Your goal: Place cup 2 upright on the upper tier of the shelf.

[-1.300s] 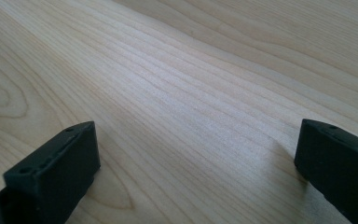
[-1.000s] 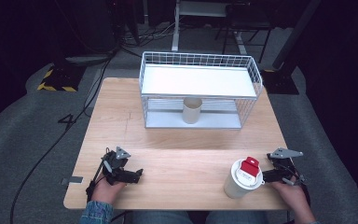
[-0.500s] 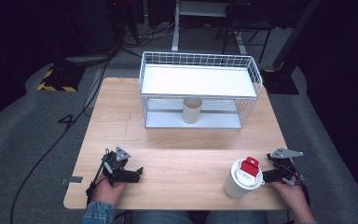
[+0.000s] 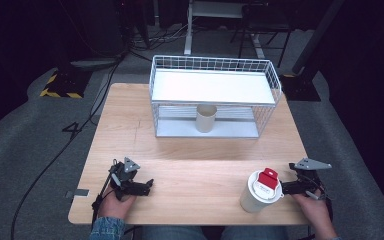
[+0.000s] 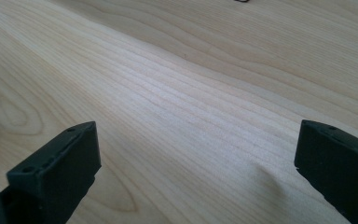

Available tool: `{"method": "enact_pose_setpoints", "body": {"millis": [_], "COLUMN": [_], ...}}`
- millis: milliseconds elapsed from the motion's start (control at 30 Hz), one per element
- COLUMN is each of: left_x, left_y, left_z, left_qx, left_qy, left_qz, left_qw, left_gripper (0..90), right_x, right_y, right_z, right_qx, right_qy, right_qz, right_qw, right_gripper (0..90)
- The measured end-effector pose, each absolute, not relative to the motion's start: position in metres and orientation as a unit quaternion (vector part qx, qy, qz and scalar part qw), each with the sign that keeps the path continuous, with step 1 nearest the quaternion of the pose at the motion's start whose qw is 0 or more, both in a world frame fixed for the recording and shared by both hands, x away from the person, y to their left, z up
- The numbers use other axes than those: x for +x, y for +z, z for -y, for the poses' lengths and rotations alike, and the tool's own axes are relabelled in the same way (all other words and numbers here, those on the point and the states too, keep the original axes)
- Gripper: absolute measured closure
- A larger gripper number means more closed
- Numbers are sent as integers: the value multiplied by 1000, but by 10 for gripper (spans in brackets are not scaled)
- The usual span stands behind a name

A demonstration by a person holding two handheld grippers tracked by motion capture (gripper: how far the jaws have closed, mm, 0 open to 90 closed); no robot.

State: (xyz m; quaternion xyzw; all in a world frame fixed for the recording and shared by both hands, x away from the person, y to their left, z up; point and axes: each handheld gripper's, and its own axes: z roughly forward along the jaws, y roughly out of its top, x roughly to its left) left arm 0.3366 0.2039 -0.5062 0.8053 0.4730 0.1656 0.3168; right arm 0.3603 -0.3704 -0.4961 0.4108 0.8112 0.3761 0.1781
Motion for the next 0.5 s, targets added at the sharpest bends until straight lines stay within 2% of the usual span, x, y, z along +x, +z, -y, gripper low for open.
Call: {"method": "enact_pose_setpoints", "body": {"millis": [367, 500], "left_x": [337, 337], "left_y": [-506, -506], "left_z": [-204, -204], "left_qx": [806, 806], "left_qy": [166, 166], "left_qz": [-473, -473], "left_qw": [316, 316], "left_gripper": [3, 2], "right_x": [326, 317], "right_y": [-462, -455], "right_z": [371, 371], "right_qx": [379, 370], "right_qy": [404, 416], "right_qz": [-809, -809], "right_qw": [199, 188], "right_gripper": [6, 7]}}
